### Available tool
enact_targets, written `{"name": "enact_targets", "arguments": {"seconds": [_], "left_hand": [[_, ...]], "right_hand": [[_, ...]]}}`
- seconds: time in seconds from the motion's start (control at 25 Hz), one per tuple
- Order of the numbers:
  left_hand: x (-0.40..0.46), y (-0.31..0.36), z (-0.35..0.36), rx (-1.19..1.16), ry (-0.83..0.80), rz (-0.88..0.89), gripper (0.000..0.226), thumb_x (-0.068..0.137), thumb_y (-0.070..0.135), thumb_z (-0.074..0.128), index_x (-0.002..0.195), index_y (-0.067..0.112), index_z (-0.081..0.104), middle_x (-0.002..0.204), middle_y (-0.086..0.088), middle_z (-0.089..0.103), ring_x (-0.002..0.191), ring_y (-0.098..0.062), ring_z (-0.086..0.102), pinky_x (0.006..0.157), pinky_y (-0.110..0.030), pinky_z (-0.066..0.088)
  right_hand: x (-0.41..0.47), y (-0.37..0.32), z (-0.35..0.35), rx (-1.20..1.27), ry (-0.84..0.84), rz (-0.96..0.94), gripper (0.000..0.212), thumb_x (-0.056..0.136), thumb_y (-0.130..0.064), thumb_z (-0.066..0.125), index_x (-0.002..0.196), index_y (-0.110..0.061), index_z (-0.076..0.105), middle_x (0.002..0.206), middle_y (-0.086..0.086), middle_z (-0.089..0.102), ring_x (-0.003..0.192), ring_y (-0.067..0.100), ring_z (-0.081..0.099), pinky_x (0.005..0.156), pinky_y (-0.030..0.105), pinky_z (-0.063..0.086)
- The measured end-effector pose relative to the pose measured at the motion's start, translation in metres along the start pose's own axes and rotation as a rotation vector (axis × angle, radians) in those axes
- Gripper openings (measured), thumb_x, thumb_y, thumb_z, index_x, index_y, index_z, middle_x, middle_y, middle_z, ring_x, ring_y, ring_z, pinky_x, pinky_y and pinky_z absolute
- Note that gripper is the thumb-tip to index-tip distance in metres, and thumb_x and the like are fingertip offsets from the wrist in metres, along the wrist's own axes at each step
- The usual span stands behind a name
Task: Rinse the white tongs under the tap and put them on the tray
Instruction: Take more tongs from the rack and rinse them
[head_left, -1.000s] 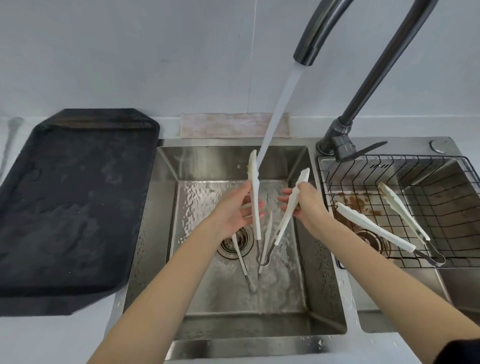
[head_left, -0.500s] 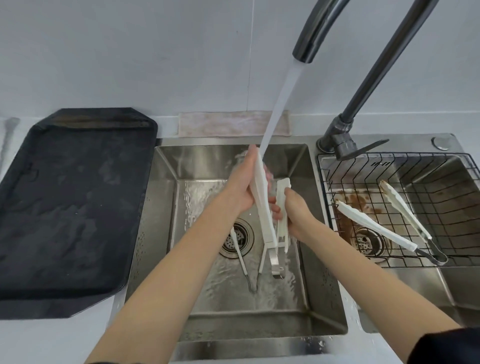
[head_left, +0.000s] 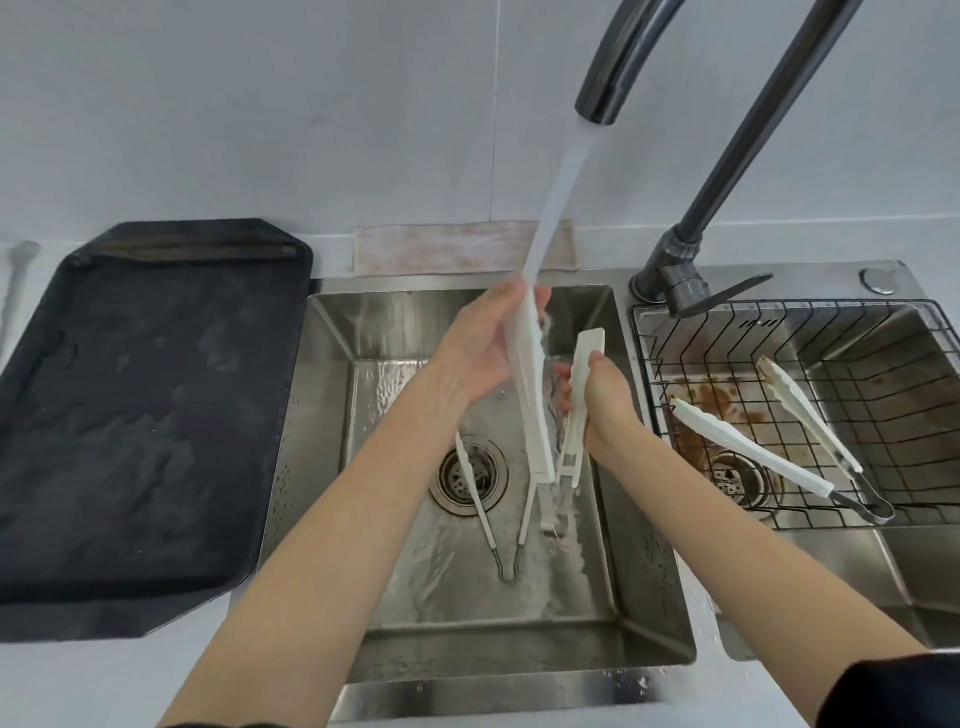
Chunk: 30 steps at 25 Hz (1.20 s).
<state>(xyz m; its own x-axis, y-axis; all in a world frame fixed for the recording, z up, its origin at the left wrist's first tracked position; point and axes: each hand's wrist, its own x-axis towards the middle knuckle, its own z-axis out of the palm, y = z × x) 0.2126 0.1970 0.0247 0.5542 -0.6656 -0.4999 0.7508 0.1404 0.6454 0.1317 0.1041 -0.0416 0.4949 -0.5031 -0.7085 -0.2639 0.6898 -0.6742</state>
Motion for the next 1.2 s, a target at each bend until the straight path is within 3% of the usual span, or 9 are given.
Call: {"name": "enact_targets", "arguments": {"seconds": [0.2,0.36,0.48,0.56,0.72,0.88,1.04,1.12,1.2], "left_hand": [[-0.002,-0.006,-0.013,0.024,0.139,0.068,0.022,0.097,0.033,0.037,0.087,0.021,0.052,0.074,0.005,0.052,0.065,-0.007,0.048,0.061,-0.021,0.039],[-0.008,-0.018,-0.024,0.165,0.128,0.062,0.013,0.094,0.018,0.045,0.086,0.021,0.054,0.083,0.002,0.056,0.081,-0.011,0.054,0.075,-0.026,0.043],[-0.014,-0.032,-0.031,0.34,0.146,0.062,0.026,0.092,0.009,0.05,0.113,0.025,0.05,0.094,0.001,0.058,0.087,-0.013,0.058,0.084,-0.031,0.049],[-0.016,-0.042,-0.04,0.38,0.201,0.047,0.041,0.091,0.006,0.052,0.129,0.018,0.042,0.104,-0.004,0.059,0.085,-0.014,0.061,0.085,-0.034,0.051],[-0.02,-0.068,-0.064,0.399,0.332,-0.038,0.046,0.09,0.003,0.053,0.134,0.012,0.04,0.112,-0.012,0.057,0.085,-0.017,0.06,0.078,-0.033,0.052],[-0.024,-0.1,-0.082,0.478,0.452,-0.114,0.045,0.091,0.001,0.049,0.134,0.011,0.04,0.111,-0.011,0.053,0.089,-0.023,0.057,0.081,-0.037,0.052],[-0.023,-0.129,-0.105,0.628,0.519,-0.182,0.05,0.091,0.007,0.051,0.138,0.016,0.04,0.128,-0.011,0.057,0.112,-0.032,0.059,0.094,-0.048,0.051],[-0.022,-0.139,-0.114,0.641,0.539,-0.239,0.049,0.091,0.011,0.052,0.138,0.021,0.042,0.13,-0.01,0.058,0.114,-0.032,0.058,0.097,-0.049,0.049],[-0.02,-0.148,-0.121,0.63,0.564,-0.286,0.047,0.091,0.013,0.052,0.137,0.02,0.044,0.13,-0.009,0.058,0.115,-0.033,0.057,0.099,-0.048,0.047]], "right_hand": [[-0.005,-0.014,0.003,-0.171,0.106,-0.336,0.039,0.101,-0.028,0.028,0.127,-0.004,0.044,0.078,-0.003,0.052,0.063,0.007,0.045,0.06,0.019,0.04],[-0.014,-0.023,0.01,-0.124,0.116,-0.418,0.038,0.1,-0.029,0.032,0.132,-0.01,0.041,0.082,-0.007,0.052,0.069,0.004,0.049,0.066,0.018,0.042],[-0.019,-0.022,0.011,-0.12,0.061,-0.415,0.039,0.099,-0.027,0.037,0.134,-0.008,0.039,0.085,-0.007,0.054,0.074,0.003,0.054,0.069,0.017,0.045],[-0.019,-0.013,0.005,-0.151,0.021,-0.373,0.04,0.099,-0.026,0.038,0.135,-0.007,0.038,0.09,-0.004,0.056,0.079,0.004,0.058,0.073,0.018,0.048],[-0.013,0.016,-0.013,-0.3,-0.013,-0.258,0.041,0.099,-0.025,0.037,0.135,-0.006,0.037,0.089,-0.002,0.055,0.078,0.009,0.059,0.077,0.025,0.052],[-0.005,0.045,-0.029,-0.417,-0.052,-0.111,0.041,0.1,-0.023,0.036,0.137,-0.006,0.037,0.078,0.0,0.05,0.089,0.021,0.057,0.095,0.041,0.049],[0.01,0.071,-0.043,-0.523,-0.039,0.007,0.04,0.1,-0.023,0.036,0.138,-0.009,0.037,0.088,0.006,0.054,0.077,0.018,0.06,0.096,0.047,0.05],[0.017,0.083,-0.048,-0.561,-0.015,0.046,0.038,0.1,-0.022,0.036,0.135,-0.008,0.039,0.094,0.013,0.055,0.068,0.013,0.057,0.079,0.043,0.053],[0.021,0.092,-0.049,-0.613,0.002,0.078,0.036,0.1,-0.022,0.036,0.132,-0.007,0.041,0.084,0.012,0.055,0.063,0.012,0.055,0.057,0.03,0.046]]}}
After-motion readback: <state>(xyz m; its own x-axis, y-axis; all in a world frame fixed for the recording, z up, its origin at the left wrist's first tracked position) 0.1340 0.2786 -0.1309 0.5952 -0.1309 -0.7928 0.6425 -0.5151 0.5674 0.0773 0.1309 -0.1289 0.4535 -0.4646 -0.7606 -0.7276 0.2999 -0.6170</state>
